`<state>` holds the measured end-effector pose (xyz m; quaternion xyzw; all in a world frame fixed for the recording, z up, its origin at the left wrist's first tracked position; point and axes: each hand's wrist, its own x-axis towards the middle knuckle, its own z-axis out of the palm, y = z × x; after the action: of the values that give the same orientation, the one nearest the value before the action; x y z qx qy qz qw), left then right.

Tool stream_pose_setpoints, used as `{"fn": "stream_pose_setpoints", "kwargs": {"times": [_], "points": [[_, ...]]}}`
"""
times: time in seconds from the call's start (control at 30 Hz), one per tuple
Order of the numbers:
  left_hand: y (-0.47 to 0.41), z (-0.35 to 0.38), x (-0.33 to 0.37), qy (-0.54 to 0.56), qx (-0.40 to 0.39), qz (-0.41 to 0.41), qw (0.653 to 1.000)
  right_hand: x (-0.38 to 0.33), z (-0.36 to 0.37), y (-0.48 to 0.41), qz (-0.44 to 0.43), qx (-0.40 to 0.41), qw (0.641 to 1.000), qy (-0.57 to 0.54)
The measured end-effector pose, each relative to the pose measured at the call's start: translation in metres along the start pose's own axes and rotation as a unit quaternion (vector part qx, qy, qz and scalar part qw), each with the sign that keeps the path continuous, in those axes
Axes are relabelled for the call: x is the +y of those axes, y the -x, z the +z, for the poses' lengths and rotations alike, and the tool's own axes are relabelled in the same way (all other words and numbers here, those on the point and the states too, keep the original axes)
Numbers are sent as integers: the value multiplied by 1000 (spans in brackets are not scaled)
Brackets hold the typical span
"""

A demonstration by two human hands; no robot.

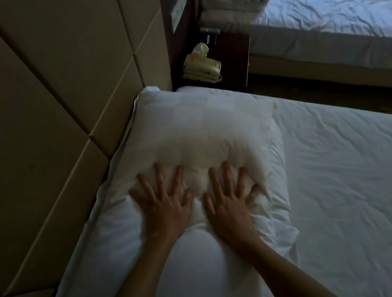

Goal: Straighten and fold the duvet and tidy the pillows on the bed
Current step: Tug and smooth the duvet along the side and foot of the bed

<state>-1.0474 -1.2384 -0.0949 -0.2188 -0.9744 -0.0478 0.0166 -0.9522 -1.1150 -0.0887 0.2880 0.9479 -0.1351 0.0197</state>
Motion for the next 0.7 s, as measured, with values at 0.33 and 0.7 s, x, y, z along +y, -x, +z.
{"fn": "stream_pose_setpoints", "kwargs": {"times": [0.33, 0.7], "points": [[-19, -22, 23, 78, -10, -14, 997, -11, -25, -34, -55, 19, 998, -11], [-33, 33, 17, 0, -1, 1, 1000, 3, 23, -65, -38, 45, 998, 11]]}}
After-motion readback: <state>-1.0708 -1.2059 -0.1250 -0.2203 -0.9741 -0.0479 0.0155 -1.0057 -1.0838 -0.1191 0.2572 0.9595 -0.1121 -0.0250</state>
